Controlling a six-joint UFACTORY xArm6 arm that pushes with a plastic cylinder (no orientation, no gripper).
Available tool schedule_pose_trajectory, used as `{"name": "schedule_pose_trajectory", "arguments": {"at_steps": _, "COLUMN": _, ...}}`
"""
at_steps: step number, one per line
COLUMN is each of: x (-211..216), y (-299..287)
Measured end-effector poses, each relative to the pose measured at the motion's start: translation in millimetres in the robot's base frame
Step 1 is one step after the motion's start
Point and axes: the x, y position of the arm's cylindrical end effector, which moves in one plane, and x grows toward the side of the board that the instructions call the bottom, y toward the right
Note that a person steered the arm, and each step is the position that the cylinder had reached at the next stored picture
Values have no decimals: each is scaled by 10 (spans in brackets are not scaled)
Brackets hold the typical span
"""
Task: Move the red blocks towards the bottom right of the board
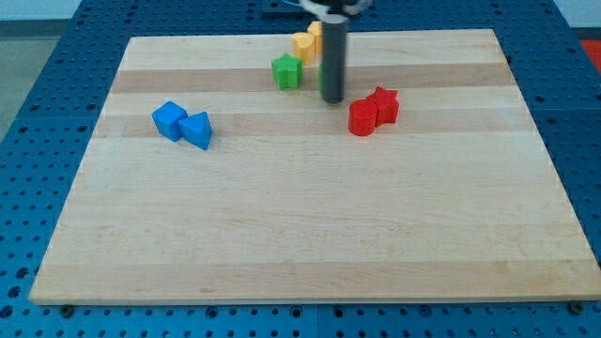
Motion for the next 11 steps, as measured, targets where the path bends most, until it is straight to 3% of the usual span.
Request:
{"name": "schedule_pose_trajectory", "arguments": {"at_steps": 2, "x": 593, "y": 552}}
{"name": "schedule_pose_trajectory", "arguments": {"at_steps": 4, "x": 328, "y": 729}}
{"name": "schedule_pose_trajectory", "arguments": {"at_steps": 6, "x": 1402, "y": 1432}}
{"name": "schedule_pose_trajectory", "arguments": {"at_steps": 7, "x": 1347, "y": 1449}}
{"name": "schedule_pose_trajectory", "arguments": {"at_steps": 8, "x": 890, "y": 1441}}
{"name": "schedule_pose_trajectory", "arguments": {"at_steps": 9, "x": 723, "y": 1141}}
{"name": "schedule_pose_trajectory", "arguments": {"at_steps": 10, "x": 1034, "y": 792}}
{"name": "schedule_pose_trajectory", "arguments": {"at_steps": 11, "x": 1471, "y": 1067}}
